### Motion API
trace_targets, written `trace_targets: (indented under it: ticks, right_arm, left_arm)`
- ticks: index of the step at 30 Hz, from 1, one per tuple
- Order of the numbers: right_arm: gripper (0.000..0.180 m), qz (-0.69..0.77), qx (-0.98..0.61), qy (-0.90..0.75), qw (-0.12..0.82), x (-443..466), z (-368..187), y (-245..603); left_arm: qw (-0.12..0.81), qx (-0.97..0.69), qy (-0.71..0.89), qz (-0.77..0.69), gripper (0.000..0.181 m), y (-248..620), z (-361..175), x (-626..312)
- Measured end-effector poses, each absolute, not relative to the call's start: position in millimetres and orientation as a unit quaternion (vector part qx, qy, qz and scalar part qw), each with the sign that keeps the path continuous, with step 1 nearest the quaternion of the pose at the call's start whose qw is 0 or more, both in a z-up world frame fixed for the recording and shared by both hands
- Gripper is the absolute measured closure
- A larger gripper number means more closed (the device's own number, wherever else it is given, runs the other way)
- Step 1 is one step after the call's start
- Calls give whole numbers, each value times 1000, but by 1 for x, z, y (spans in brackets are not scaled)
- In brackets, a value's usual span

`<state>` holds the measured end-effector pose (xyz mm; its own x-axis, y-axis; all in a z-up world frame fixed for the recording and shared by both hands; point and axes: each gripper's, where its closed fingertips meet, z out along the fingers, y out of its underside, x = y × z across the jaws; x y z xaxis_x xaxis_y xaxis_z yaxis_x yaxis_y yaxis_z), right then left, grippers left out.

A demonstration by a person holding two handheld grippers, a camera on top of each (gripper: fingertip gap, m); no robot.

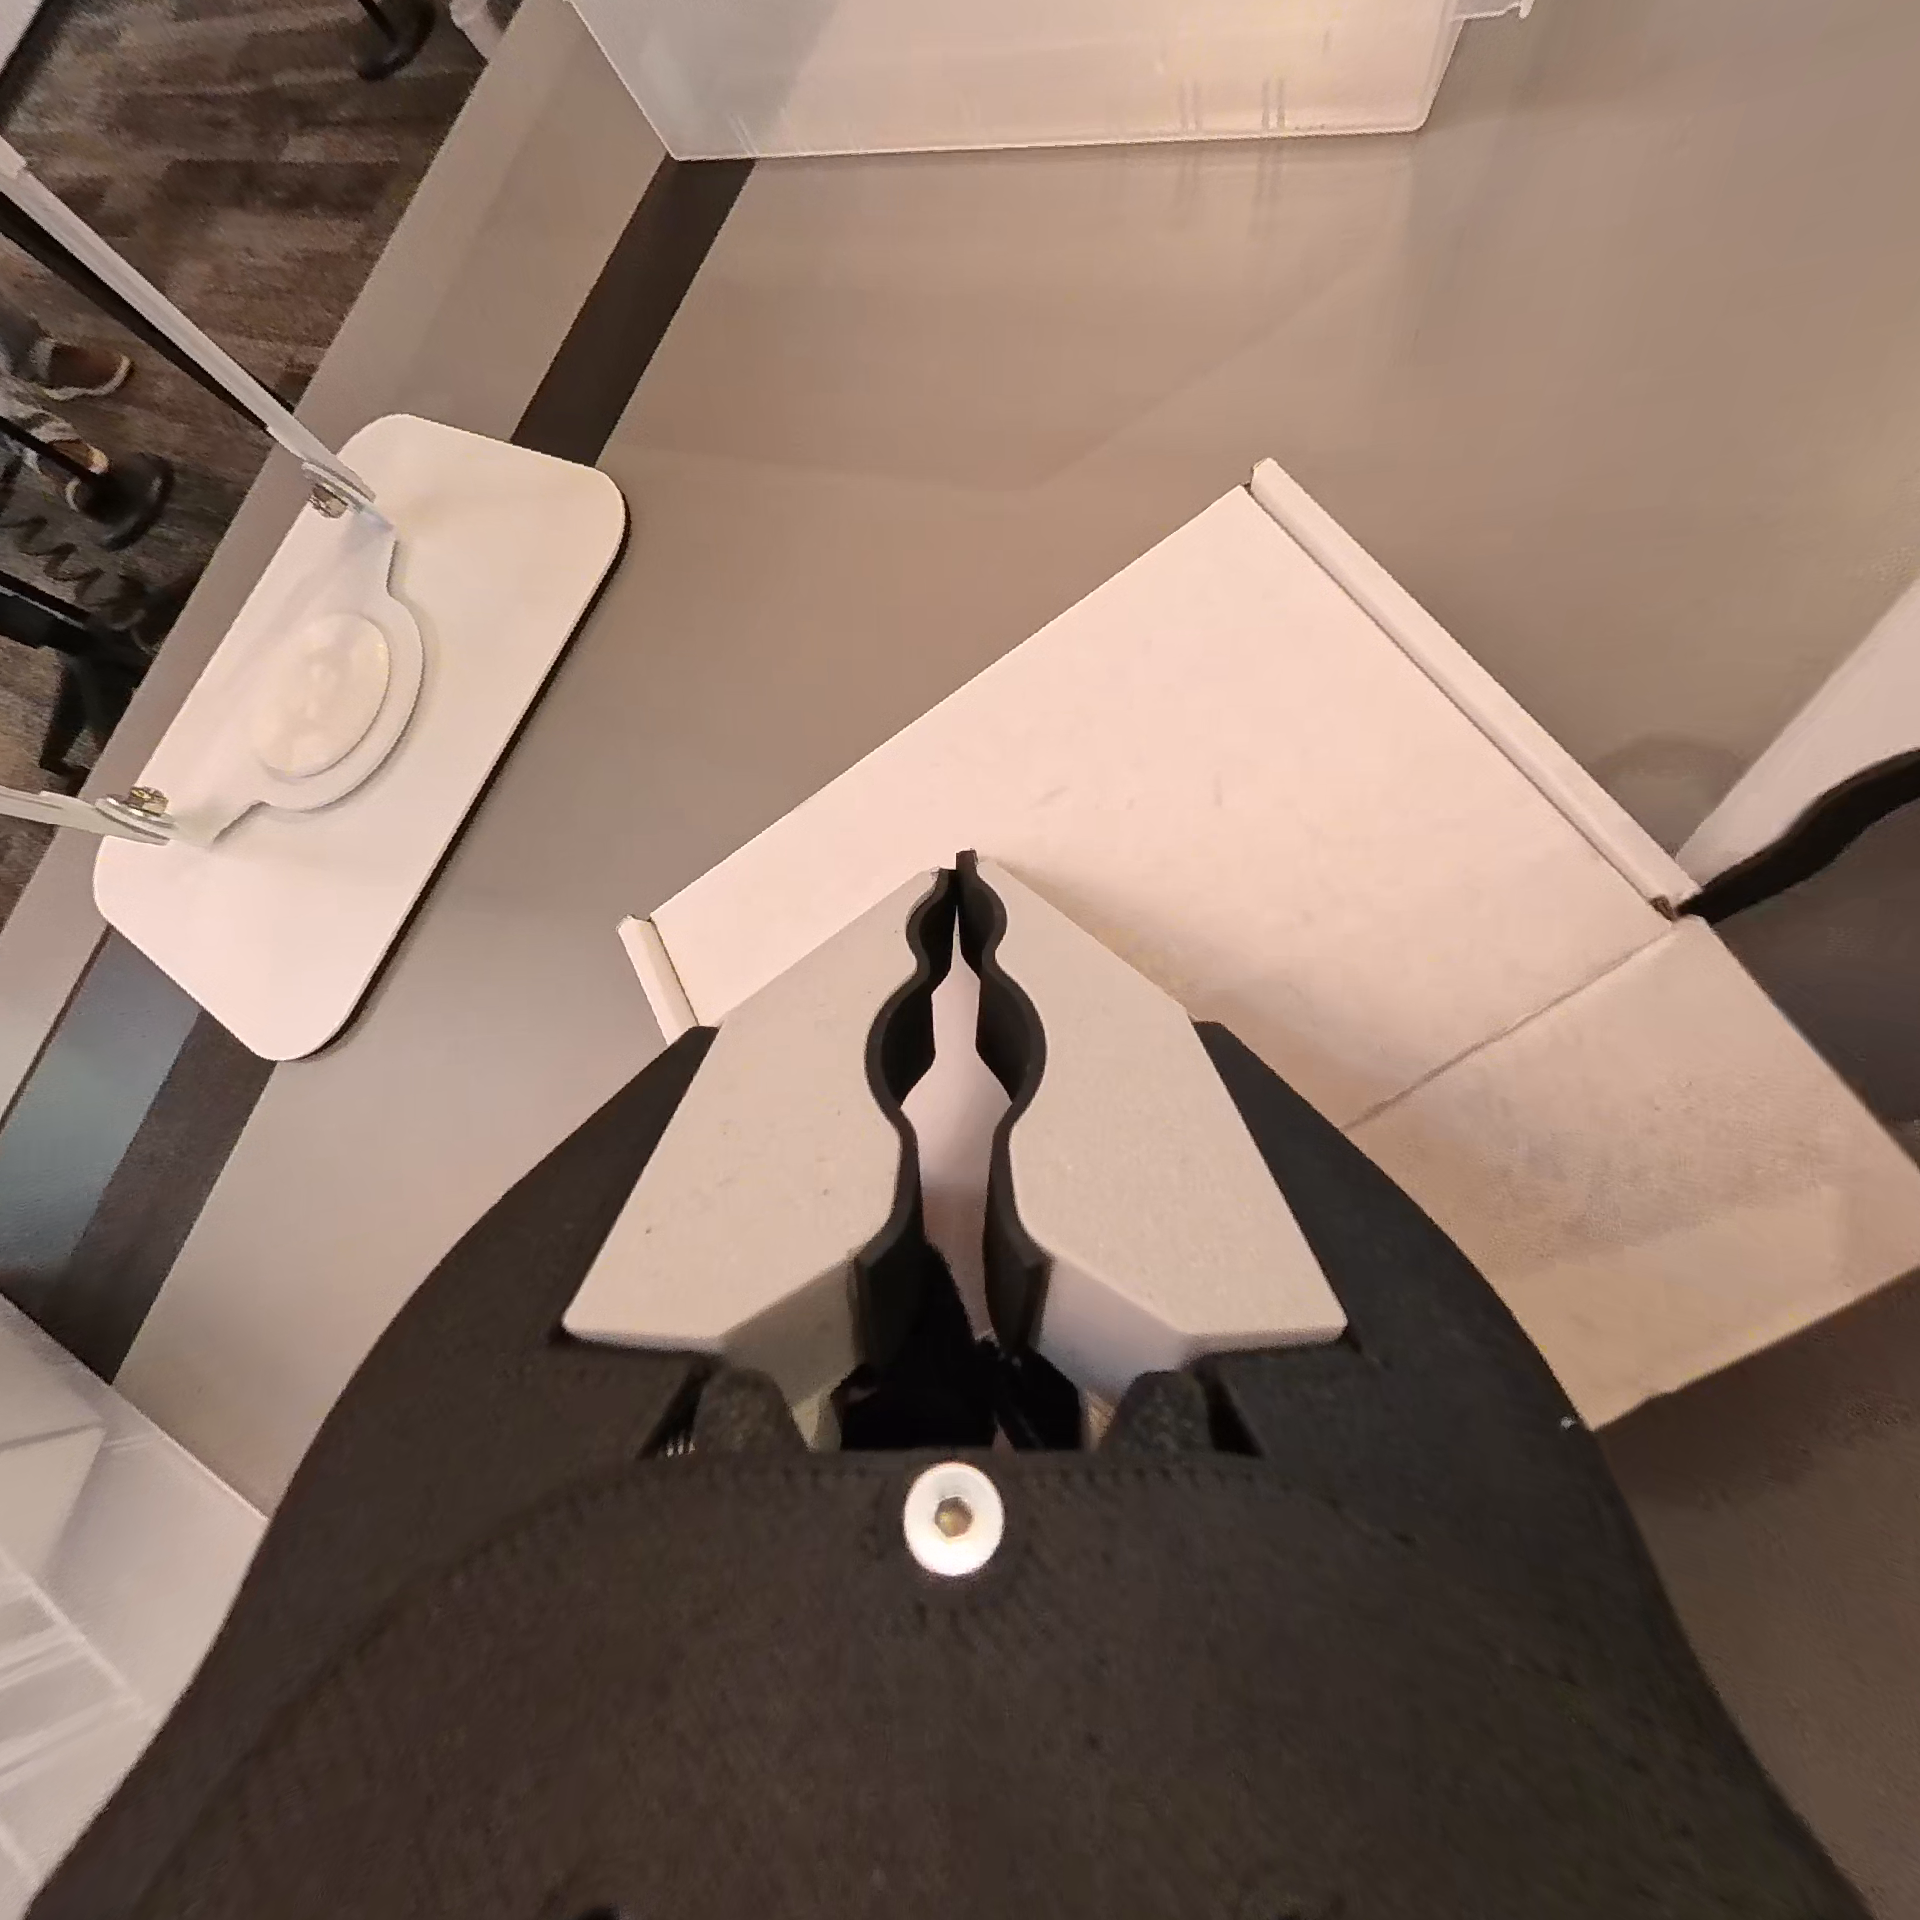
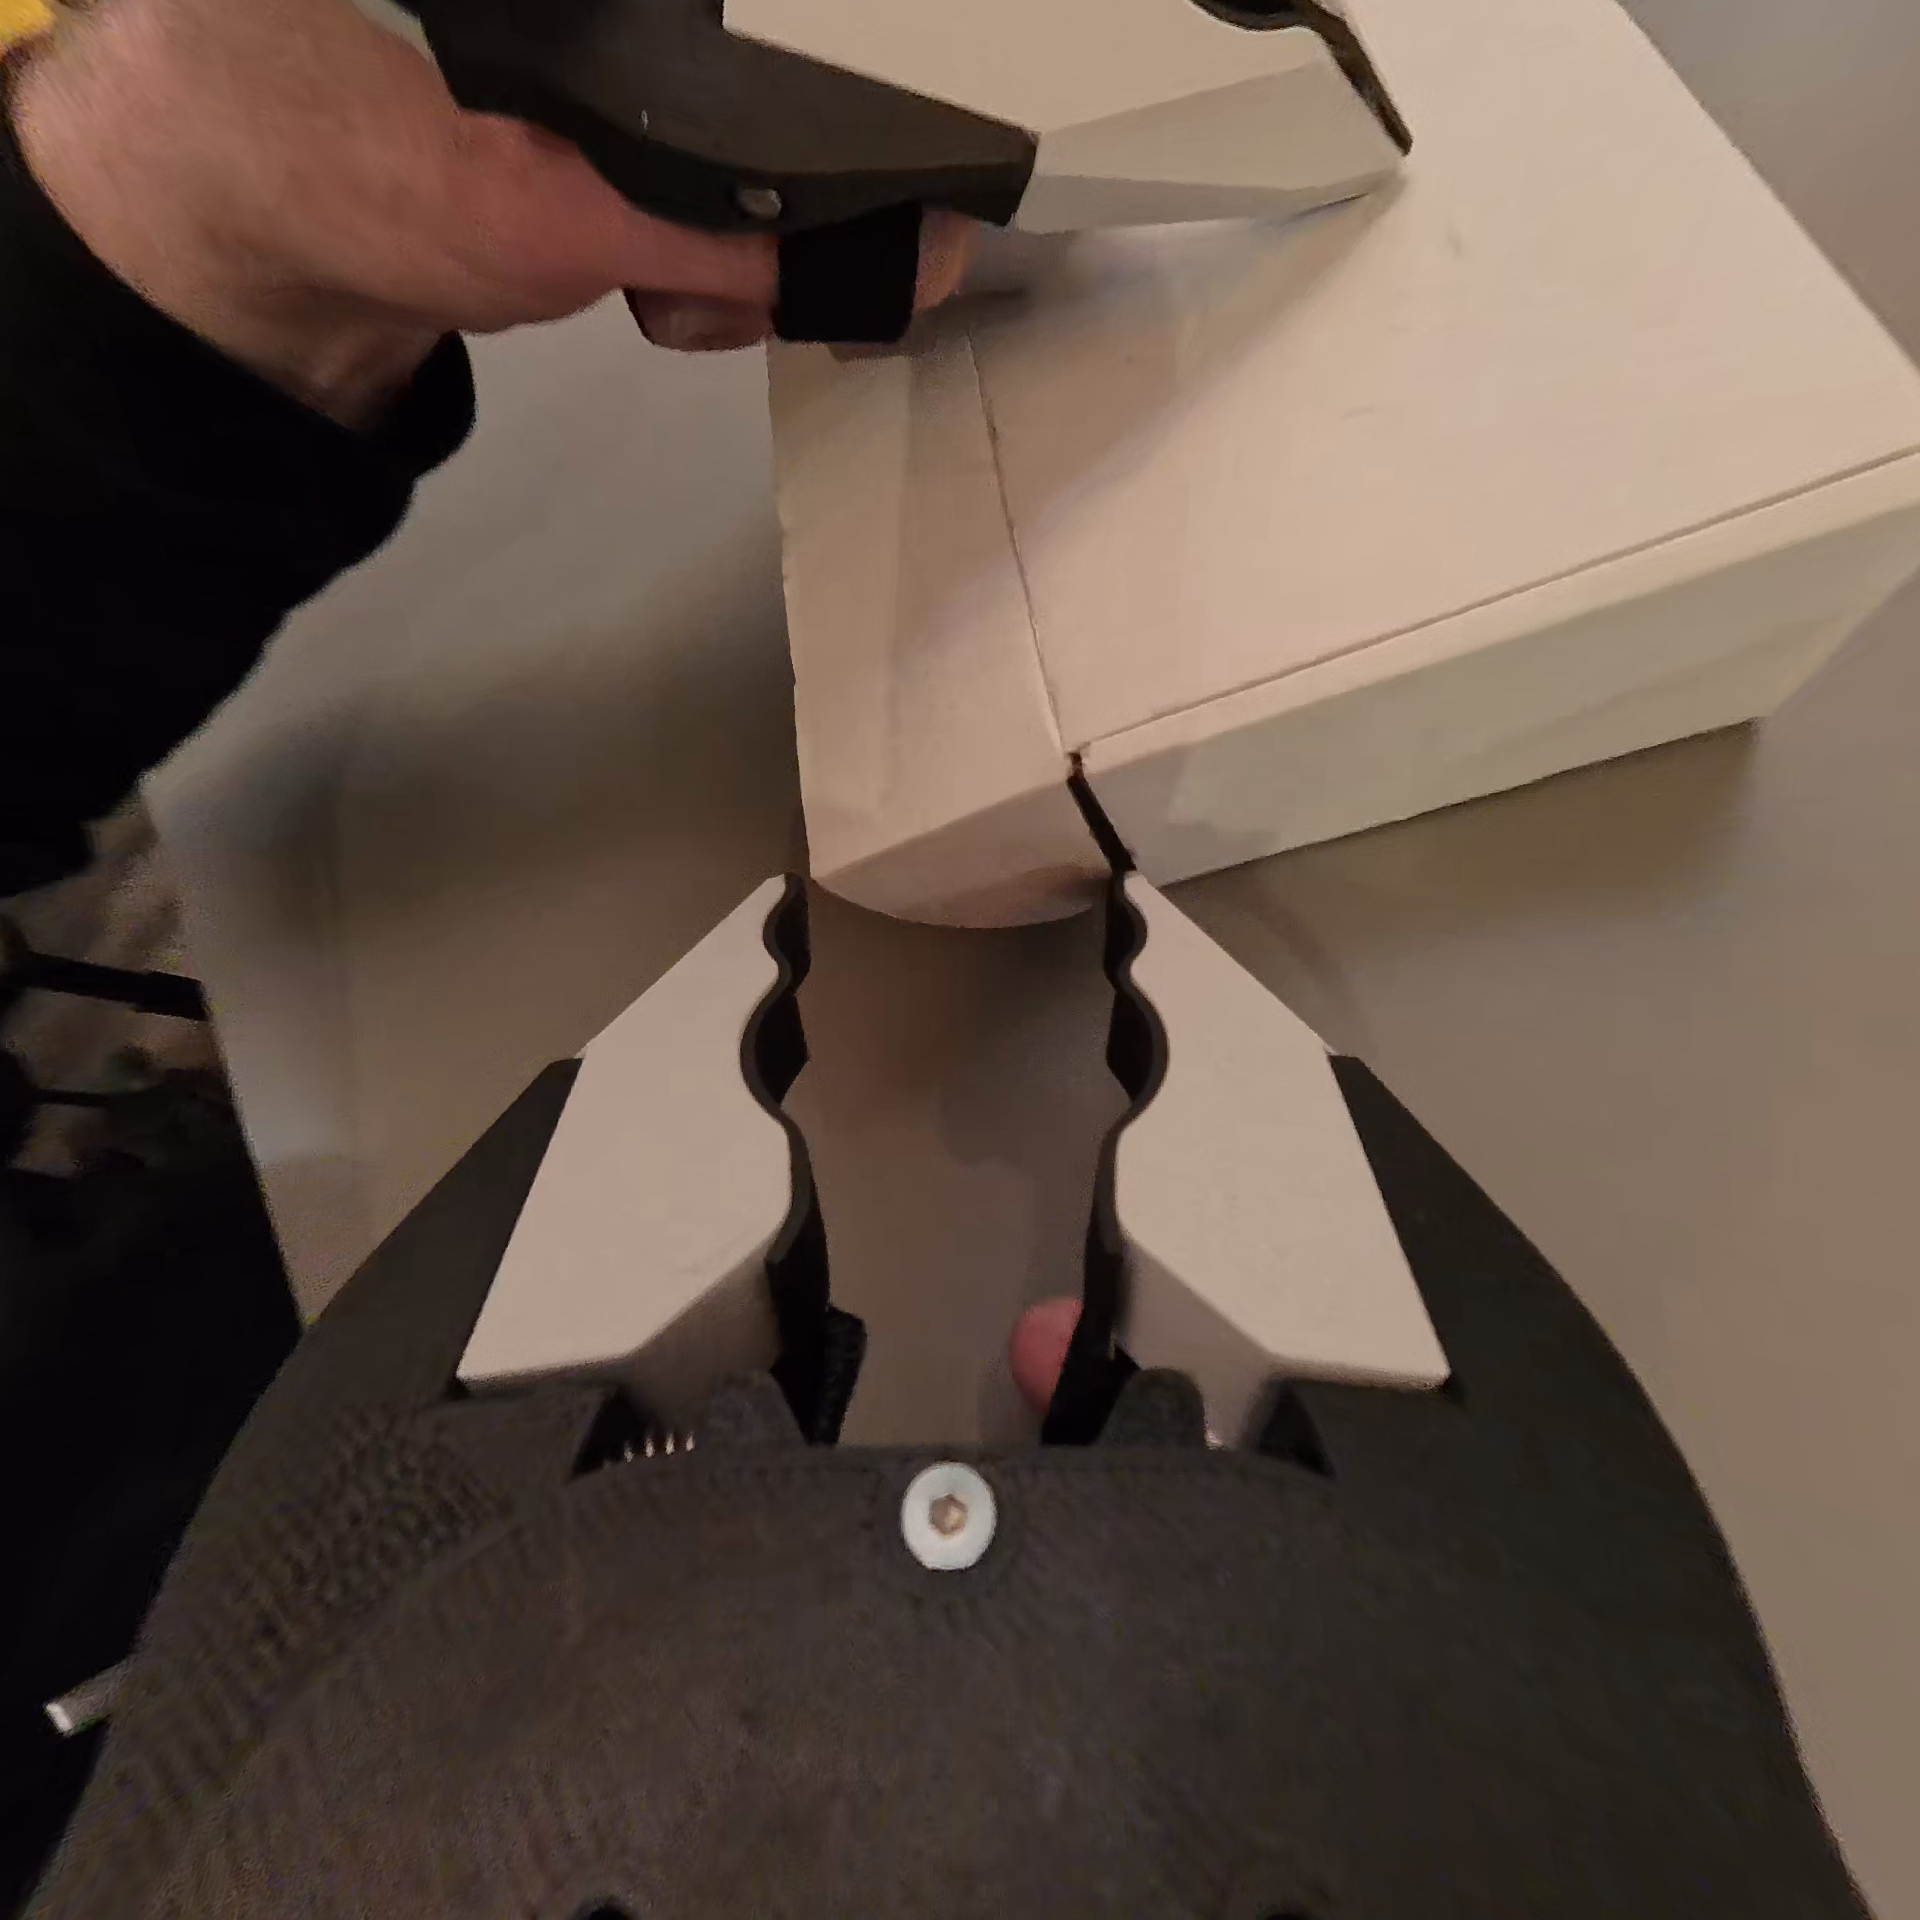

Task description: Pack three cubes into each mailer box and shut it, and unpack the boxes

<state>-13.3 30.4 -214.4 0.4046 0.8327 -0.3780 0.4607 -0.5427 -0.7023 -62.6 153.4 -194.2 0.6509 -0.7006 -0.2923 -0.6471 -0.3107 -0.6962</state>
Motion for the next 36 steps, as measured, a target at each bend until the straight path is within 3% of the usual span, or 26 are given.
trace_targets:
  ticks: [9,17,33,36]
  right_arm:
    - [138,276,-806,-435,293,7,-212,29]
    - [121,320,-806,-396,302,-6,-208,37]
    - [129,299,-804,-415,304,-17,-216,30]
    - [138,308,-802,-413,302,-21,-219,30]
  left_arm:
    - [413,-809,417,-33,181,154,-194,-63]
    - [413,-809,417,-32,181,154,-194,-63]
    - [411,-811,416,-35,181,154,-194,-63]
    - [410,-811,416,-34,181,154,-194,-63]
